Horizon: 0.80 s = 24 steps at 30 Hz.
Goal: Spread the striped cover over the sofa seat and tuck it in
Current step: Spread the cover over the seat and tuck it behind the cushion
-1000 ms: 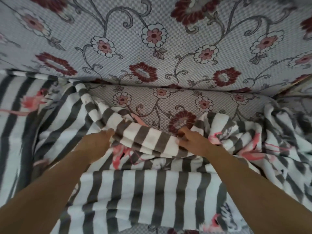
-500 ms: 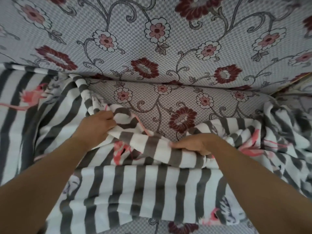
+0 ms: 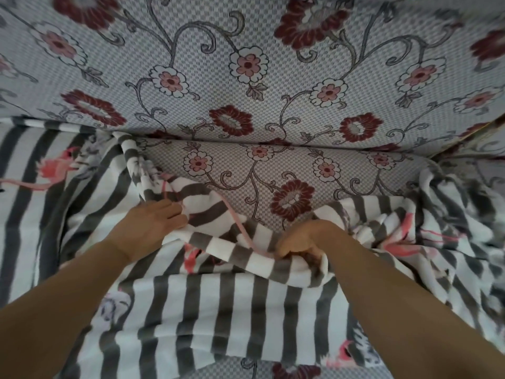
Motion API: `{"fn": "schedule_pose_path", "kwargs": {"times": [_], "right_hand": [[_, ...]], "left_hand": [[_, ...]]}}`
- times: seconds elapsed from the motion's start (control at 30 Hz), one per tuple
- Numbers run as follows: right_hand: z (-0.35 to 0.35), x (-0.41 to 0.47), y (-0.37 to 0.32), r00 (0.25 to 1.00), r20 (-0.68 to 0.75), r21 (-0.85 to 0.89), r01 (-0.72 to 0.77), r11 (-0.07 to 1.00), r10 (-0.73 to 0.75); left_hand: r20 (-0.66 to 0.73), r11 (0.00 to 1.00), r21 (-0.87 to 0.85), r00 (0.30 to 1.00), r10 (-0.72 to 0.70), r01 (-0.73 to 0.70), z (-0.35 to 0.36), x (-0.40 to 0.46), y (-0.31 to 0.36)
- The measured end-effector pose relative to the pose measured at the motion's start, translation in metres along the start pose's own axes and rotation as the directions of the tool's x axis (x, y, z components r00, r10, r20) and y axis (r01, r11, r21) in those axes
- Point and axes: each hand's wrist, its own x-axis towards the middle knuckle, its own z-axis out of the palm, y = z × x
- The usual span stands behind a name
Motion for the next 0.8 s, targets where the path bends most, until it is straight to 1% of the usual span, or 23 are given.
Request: {"fn": "schedule_pose_path", "kwargs": {"times": [0.03, 0.07, 0.1, 0.13, 0.17, 0.2, 0.23, 0.27, 0.3, 0.33, 0.37, 0.4, 0.43, 0.47, 0.5, 0.53, 0.57, 0.6, 0.67, 0.7, 0.73, 0.77, 0.8], "right_hand": [[0.001, 0.003, -0.004, 0.99, -0.118, 0.028, 0.087, 0.996, -0.083], [-0.001, 0.005, -0.007, 0.946, -0.277, 0.088, 0.199, 0.976, -0.168], [-0.007, 0.006, -0.009, 0.866, -0.457, 0.189, 0.316, 0.93, -0.201], [-0.013, 0.005, -0.011, 0.749, -0.642, 0.263, 0.414, 0.871, -0.162], [-0.02, 0.005, -0.011, 0.59, -0.802, 0.251, 0.472, 0.845, -0.092], [-0.028, 0.004, -0.009, 0.414, -0.908, 0.154, 0.456, 0.877, -0.056], [-0.032, 0.004, -0.006, 0.261, -0.961, 0.012, 0.361, 0.933, -0.089], [-0.034, 0.006, -0.004, 0.17, -0.966, -0.142, 0.285, 0.948, -0.195], [-0.034, 0.009, -0.004, 0.186, -0.919, -0.288, 0.288, 0.913, -0.348], [-0.031, 0.011, -0.004, 0.297, -0.803, -0.401, 0.371, 0.838, -0.516], [-0.026, 0.012, -0.005, 0.453, -0.623, -0.454, 0.454, 0.766, -0.638], [-0.019, 0.014, -0.005, 0.59, -0.426, -0.493, 0.485, 0.722, -0.686], [-0.013, 0.018, -0.003, 0.665, -0.292, -0.554, 0.467, 0.689, -0.687], [-0.009, 0.023, 0.001, 0.691, -0.241, -0.622, 0.429, 0.655, -0.681], [-0.006, 0.028, 0.006, 0.688, -0.239, -0.675, 0.389, 0.626, -0.685], [-0.004, 0.032, 0.011, 0.674, -0.254, -0.724, 0.343, 0.599, -0.694], [0.0, 0.033, 0.015, 0.643, -0.286, -0.776, 0.28, 0.566, -0.71], [0.003, 0.034, 0.02, 0.587, -0.339, -0.831, 0.179, 0.526, -0.736], [0.009, 0.033, 0.029, 0.427, -0.438, -0.88, -0.026, 0.473, -0.791], [0.011, 0.031, 0.033, 0.338, -0.471, -0.877, -0.079, 0.474, -0.815], [0.012, 0.029, 0.036, 0.243, -0.482, -0.875, -0.08, 0.478, -0.842], [0.012, 0.028, 0.038, 0.147, -0.482, -0.876, -0.042, 0.481, -0.864], [0.012, 0.028, 0.042, 0.074, -0.481, -0.875, 0.018, 0.484, -0.874]], "left_hand": [[0.011, 1.0, 0.016, 1.0, 0.011, -0.011, -0.001, -0.003, -0.001], [0.018, 1.0, 0.029, 1.0, 0.007, -0.008, -0.002, -0.006, -0.002], [0.011, 1.0, 0.031, 1.0, -0.007, 0.006, -0.002, -0.008, -0.002], [-0.003, 0.999, 0.02, 1.0, -0.031, 0.031, -0.003, -0.009, -0.003], [-0.025, 0.998, 0.001, 0.998, -0.06, 0.06, -0.003, -0.009, -0.002], [-0.052, 0.996, -0.016, 0.995, -0.09, 0.089, -0.005, -0.006, -0.001], [-0.078, 0.993, -0.03, 0.99, -0.116, 0.114, -0.008, -0.002, 0.001], [-0.094, 0.99, -0.045, 0.986, -0.14, 0.136, -0.01, 0.004, 0.003], [-0.103, 0.984, -0.065, 0.98, -0.169, 0.163, -0.011, 0.009, 0.005], [-0.106, 0.975, -0.094, 0.972, -0.209, 0.199, -0.012, 0.014, 0.005], [-0.108, 0.963, -0.127, 0.961, -0.253, 0.239, -0.013, 0.018, 0.005], [-0.106, 0.948, -0.156, 0.949, -0.296, 0.278, -0.014, 0.021, 0.004], [-0.107, 0.936, -0.175, 0.939, -0.328, 0.307, -0.013, 0.022, 0.002], [-0.114, 0.927, -0.186, 0.93, -0.349, 0.325, -0.014, 0.023, -0.001], [-0.12, 0.921, -0.192, 0.923, -0.365, 0.339, -0.014, 0.024, -0.003], [-0.125, 0.917, -0.191, 0.918, -0.378, 0.351, -0.014, 0.024, -0.006], [-0.127, 0.914, -0.183, 0.913, -0.388, 0.363, -0.015, 0.023, -0.009], [-0.123, 0.911, -0.176, 0.91, -0.396, 0.373, -0.016, 0.023, -0.011], [-0.107, 0.916, -0.165, 0.916, -0.386, 0.366, -0.018, 0.024, -0.014], [-0.105, 0.921, -0.163, 0.922, -0.372, 0.353, -0.019, 0.026, -0.015], [-0.101, 0.923, -0.162, 0.925, -0.366, 0.348, -0.021, 0.027, -0.017], [-0.095, 0.921, -0.162, 0.924, -0.371, 0.353, -0.022, 0.029, -0.018], [-0.08, 0.918, -0.16, 0.922, -0.379, 0.363, -0.023, 0.032, -0.019]]}}
